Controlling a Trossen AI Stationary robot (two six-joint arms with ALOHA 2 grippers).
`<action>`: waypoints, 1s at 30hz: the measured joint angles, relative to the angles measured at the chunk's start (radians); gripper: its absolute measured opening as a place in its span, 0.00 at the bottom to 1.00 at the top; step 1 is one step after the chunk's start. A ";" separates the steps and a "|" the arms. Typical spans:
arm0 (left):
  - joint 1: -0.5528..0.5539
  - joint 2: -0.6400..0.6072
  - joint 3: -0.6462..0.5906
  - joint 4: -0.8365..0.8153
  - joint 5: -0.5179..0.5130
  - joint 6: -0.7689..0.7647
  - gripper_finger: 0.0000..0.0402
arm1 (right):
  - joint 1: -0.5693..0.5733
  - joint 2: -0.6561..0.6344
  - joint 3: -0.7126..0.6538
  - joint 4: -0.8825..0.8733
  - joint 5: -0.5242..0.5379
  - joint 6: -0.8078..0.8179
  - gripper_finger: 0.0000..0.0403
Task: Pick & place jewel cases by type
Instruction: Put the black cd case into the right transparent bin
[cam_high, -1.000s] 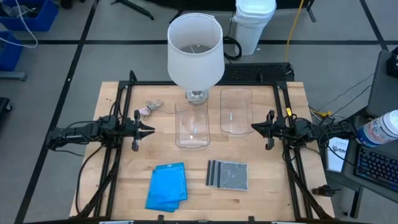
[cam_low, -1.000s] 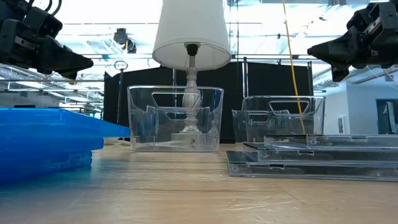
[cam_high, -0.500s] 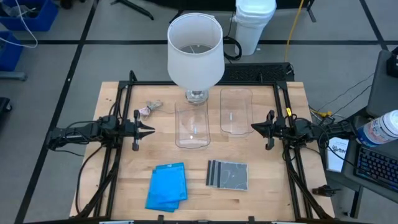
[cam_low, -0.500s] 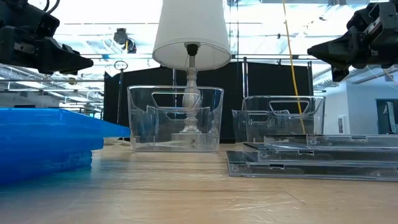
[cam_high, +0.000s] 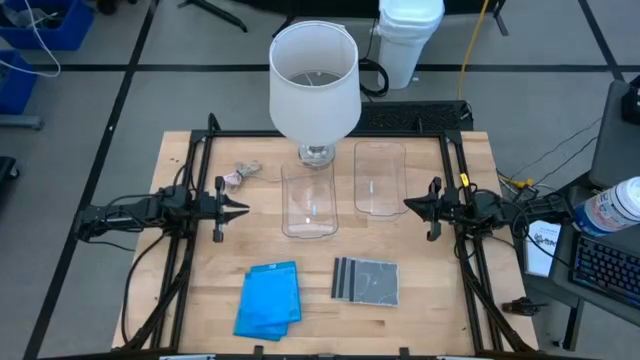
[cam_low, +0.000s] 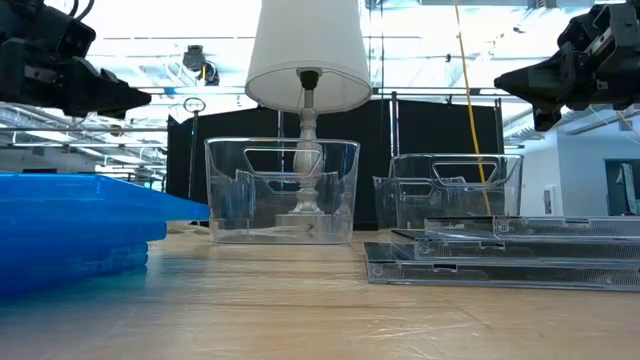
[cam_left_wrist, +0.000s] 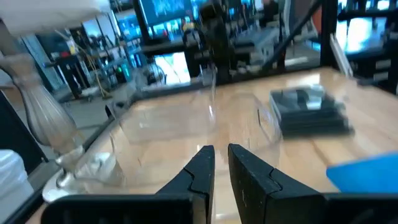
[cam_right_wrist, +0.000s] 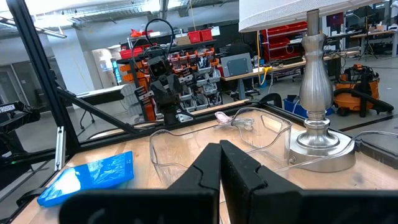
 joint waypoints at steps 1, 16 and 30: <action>0.000 0.000 0.000 0.024 0.000 -0.006 0.14 | 0.000 0.000 0.000 0.000 0.001 -0.001 0.00; -0.013 0.073 0.003 0.233 0.006 -0.180 0.14 | 0.000 0.000 0.000 0.000 -0.002 0.000 0.00; -0.168 0.893 0.421 0.380 -0.029 -0.073 0.02 | 0.000 0.000 0.000 0.001 -0.003 0.000 0.00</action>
